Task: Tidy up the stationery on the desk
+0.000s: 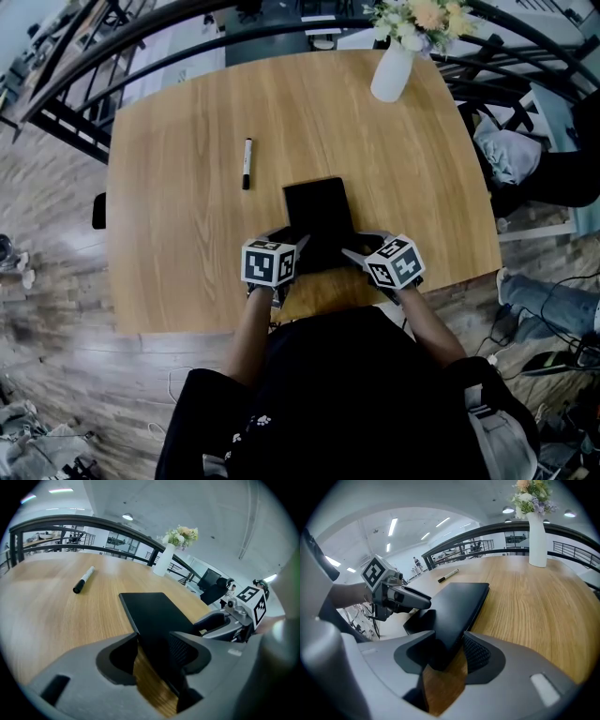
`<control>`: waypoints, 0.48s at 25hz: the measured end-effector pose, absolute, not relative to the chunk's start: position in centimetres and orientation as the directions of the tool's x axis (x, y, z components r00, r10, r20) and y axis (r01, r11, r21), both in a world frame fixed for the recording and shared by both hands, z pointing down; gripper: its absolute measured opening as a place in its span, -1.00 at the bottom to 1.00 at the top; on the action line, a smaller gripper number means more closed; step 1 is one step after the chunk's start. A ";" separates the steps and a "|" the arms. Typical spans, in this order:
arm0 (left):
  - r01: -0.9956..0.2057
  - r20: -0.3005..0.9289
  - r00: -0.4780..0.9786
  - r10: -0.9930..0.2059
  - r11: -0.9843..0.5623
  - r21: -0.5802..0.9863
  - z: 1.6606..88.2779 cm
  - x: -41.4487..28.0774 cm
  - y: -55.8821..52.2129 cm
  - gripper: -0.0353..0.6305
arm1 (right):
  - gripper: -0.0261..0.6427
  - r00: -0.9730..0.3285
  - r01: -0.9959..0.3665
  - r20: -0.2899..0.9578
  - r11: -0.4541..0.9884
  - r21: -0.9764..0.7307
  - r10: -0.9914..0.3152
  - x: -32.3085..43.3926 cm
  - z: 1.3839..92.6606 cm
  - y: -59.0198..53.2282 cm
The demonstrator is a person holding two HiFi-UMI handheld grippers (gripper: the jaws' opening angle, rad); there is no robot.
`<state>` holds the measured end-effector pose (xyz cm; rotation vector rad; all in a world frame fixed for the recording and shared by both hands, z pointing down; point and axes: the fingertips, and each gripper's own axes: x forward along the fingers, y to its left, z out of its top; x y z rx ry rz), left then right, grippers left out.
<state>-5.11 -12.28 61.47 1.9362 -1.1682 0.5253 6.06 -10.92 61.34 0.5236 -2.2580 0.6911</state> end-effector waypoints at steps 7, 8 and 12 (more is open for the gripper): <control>-0.878 0.689 0.476 -0.546 -0.263 0.399 61.4 -5.2 -12.2 -0.29 | -0.31 -0.675 -0.535 0.718 0.783 -0.318 -0.170 6.0 61.3 -10.9; -0.879 0.690 0.476 -0.546 -0.264 0.397 61.4 -5.3 -12.2 -0.29 | -0.31 -0.676 -0.534 0.717 0.784 -0.318 -0.170 6.0 61.2 -10.9; -0.878 0.685 0.476 -0.551 -0.263 0.399 61.3 -5.4 -12.1 -0.32 | -0.30 -0.685 -0.527 0.709 0.785 -0.326 -0.165 6.1 61.1 -10.9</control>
